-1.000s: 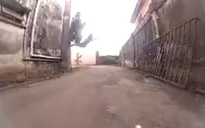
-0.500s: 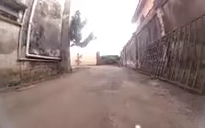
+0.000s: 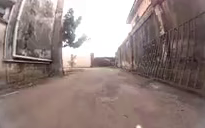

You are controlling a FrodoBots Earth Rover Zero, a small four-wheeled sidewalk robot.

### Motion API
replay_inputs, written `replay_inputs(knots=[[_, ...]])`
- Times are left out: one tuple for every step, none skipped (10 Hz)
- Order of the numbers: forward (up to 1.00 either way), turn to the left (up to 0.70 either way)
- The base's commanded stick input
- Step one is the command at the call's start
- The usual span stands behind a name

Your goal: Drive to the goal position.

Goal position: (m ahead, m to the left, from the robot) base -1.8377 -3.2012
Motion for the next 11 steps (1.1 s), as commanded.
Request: replay_inputs(knots=[[0.7, 0.0], [0.7, 0.0], [0.7, 0.0], [0.7, 0.0], [0.7, 0.0], [0.7, 0.0], [0.7, 0.0], [0.7, 0.0], [0.7, 0.0], [0.7, 0.0], [0.7, -0.02]])
